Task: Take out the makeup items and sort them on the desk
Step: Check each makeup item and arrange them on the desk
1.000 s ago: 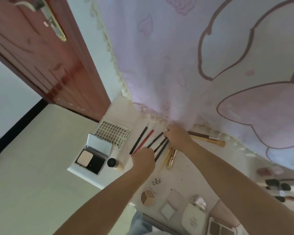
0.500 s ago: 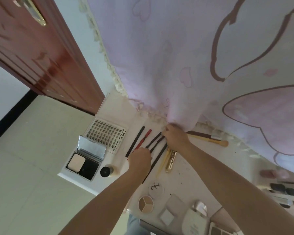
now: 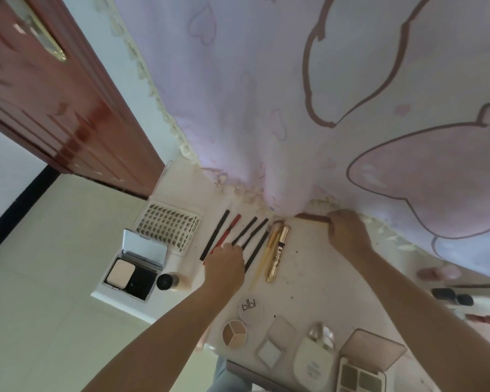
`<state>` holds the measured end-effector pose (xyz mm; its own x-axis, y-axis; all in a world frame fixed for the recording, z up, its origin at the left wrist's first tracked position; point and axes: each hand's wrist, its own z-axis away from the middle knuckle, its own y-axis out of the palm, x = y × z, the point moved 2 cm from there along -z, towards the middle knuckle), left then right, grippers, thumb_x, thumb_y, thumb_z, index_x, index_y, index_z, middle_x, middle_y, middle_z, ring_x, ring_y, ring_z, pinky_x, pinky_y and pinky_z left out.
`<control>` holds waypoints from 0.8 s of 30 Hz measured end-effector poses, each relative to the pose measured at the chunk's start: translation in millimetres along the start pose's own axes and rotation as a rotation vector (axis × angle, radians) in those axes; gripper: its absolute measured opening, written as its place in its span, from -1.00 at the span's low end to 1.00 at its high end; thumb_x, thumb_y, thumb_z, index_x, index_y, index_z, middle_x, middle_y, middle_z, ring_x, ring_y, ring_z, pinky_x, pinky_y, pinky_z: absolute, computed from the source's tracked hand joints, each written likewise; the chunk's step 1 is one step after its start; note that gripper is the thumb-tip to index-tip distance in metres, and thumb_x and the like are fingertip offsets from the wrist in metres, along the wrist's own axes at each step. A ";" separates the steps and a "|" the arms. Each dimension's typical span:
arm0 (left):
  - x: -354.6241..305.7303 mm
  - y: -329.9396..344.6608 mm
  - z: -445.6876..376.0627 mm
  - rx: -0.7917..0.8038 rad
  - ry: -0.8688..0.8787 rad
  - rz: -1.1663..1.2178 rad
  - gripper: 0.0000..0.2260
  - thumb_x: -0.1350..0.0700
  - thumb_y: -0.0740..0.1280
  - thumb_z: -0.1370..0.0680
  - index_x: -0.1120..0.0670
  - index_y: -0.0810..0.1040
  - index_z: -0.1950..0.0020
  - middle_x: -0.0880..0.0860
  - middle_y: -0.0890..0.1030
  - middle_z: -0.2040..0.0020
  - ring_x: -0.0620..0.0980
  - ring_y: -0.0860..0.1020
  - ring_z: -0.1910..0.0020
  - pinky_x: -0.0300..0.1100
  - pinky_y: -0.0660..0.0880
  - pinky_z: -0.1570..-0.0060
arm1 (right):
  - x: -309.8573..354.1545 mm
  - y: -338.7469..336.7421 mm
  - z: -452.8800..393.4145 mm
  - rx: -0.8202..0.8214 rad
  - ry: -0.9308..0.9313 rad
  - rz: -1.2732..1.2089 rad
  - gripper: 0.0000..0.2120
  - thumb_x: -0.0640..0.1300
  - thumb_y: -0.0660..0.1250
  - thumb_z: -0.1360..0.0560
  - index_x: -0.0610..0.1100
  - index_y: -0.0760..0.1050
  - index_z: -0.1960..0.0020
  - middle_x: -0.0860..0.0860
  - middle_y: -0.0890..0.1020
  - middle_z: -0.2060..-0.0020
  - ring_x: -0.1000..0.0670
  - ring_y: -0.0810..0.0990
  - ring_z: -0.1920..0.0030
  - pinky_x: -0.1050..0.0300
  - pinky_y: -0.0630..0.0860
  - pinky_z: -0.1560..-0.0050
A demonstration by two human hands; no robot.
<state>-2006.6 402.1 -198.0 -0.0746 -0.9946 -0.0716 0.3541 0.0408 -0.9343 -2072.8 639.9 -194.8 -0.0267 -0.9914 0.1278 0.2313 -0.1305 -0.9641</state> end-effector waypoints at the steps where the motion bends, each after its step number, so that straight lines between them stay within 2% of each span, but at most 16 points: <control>1: -1.6 -1.6 0.8 -0.014 0.017 -0.014 -0.79 0.13 0.10 -0.60 0.14 0.40 -0.18 0.07 0.50 -0.12 0.03 0.48 -0.07 -0.20 0.43 0.03 | -6.8 0.5 -3.0 0.024 0.016 0.056 -0.66 -0.26 0.13 -0.53 -0.22 0.38 -0.29 -0.16 0.46 -0.25 -0.17 0.39 -0.26 -0.02 0.40 -0.21; 4: -8.0 -6.0 5.8 -0.068 0.068 -0.041 -0.80 0.16 0.10 -0.59 0.14 0.41 -0.16 0.07 0.51 -0.11 0.02 0.48 -0.03 -0.22 0.35 0.06 | -14.0 3.6 -6.3 0.108 0.008 0.160 -0.70 -0.22 0.10 -0.55 -0.21 0.39 -0.26 -0.14 0.42 -0.28 -0.14 0.37 -0.29 0.01 0.39 -0.21; 9: -25.7 -16.5 14.5 -0.101 0.150 -0.074 -0.77 0.16 0.09 -0.59 0.15 0.39 -0.20 0.08 0.48 -0.15 0.04 0.45 -0.11 -0.16 0.38 -0.10 | -16.0 9.6 -8.2 0.115 -0.034 0.194 -0.73 -0.20 0.14 -0.54 -0.19 0.44 -0.21 -0.12 0.43 -0.23 -0.12 0.36 -0.29 0.06 0.36 -0.22; 13: -45.1 -36.6 16.0 -0.184 0.218 -0.100 -0.77 0.07 0.34 -0.47 0.12 0.51 -0.09 0.06 0.57 0.00 -0.01 0.54 0.04 -0.20 0.48 0.06 | -16.6 -2.4 0.7 0.042 -0.122 0.116 -0.72 -0.16 0.09 -0.57 -0.19 0.45 -0.22 -0.12 0.48 -0.17 -0.10 0.43 -0.23 0.11 0.37 -0.17; 16: -67.3 -36.8 9.8 -0.146 0.280 -0.080 -0.62 0.17 0.18 -0.56 0.20 0.29 -0.37 0.15 0.43 -0.28 0.11 0.41 -0.24 -0.08 0.39 -0.19 | -20.0 -20.3 20.9 0.027 -0.184 0.021 -0.72 -0.18 0.06 -0.59 -0.23 0.43 -0.21 -0.15 0.51 -0.13 -0.12 0.48 -0.16 0.11 0.38 -0.14; 17: -75.7 -39.9 8.1 -0.185 0.309 -0.085 -0.60 0.17 0.23 -0.53 0.22 0.32 -0.35 0.16 0.44 -0.27 0.12 0.42 -0.25 -0.08 0.41 -0.18 | -21.5 -29.4 30.6 0.016 -0.207 -0.010 -0.71 -0.17 0.05 -0.60 -0.22 0.42 -0.22 -0.15 0.51 -0.12 -0.11 0.48 -0.15 0.13 0.37 -0.14; 19: -91.8 -50.6 5.4 -0.295 0.399 -0.029 -0.57 0.05 0.48 -0.34 0.19 0.52 -0.12 0.14 0.58 -0.07 0.09 0.58 -0.06 -0.13 0.54 0.04 | -24.8 -51.3 54.2 0.013 -0.248 -0.074 -0.70 -0.15 0.07 -0.60 -0.21 0.43 -0.23 -0.14 0.53 -0.09 -0.10 0.49 -0.14 0.17 0.35 -0.10; 20: -100.5 -53.7 4.3 -0.333 0.473 -0.003 -0.55 -0.02 0.52 -0.28 0.17 0.55 -0.06 0.13 0.61 -0.03 0.09 0.61 -0.01 -0.13 0.57 0.10 | -26.8 -63.4 66.3 0.013 -0.272 -0.115 -0.69 -0.11 0.10 -0.58 -0.22 0.46 -0.22 -0.14 0.55 -0.06 -0.10 0.51 -0.10 0.18 0.36 -0.06; 22: -116.5 -61.4 2.9 -0.418 0.644 0.057 -0.63 -0.06 0.34 -0.42 0.12 0.44 -0.12 0.12 0.59 -0.09 0.10 0.58 -0.08 -0.09 0.57 0.01 | -28.8 -91.8 91.0 0.001 -0.314 -0.240 -0.58 0.03 0.11 -0.50 -0.24 0.53 -0.14 -0.10 0.60 0.12 -0.10 0.55 0.04 0.26 0.33 0.10; 23: -124.1 -71.1 4.0 -0.506 0.724 0.055 -0.72 -0.05 0.22 -0.46 0.08 0.39 -0.08 0.08 0.61 -0.03 0.07 0.59 -0.02 -0.13 0.58 0.04 | -30.0 -106.9 101.1 -0.007 -0.334 -0.296 -0.50 0.10 0.07 -0.46 -0.24 0.56 -0.08 -0.01 0.57 0.24 -0.08 0.53 0.14 0.34 0.29 0.18; 24: -130.8 -81.8 6.1 -0.575 0.794 0.082 -0.80 -0.02 0.15 -0.47 0.05 0.36 -0.02 0.03 0.62 0.10 0.02 0.60 0.11 -0.20 0.58 0.16 | -32.0 -122.0 108.9 -0.021 -0.337 -0.343 -0.48 0.13 0.05 -0.46 -0.25 0.57 -0.03 0.07 0.52 0.33 -0.03 0.48 0.22 0.40 0.27 0.25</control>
<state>-2020.1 528.3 -110.1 -0.7493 -0.6424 -0.1608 -0.1060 0.3562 -0.9284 -1994.2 687.9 -55.9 0.2199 -0.8350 0.5044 0.2443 -0.4534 -0.8572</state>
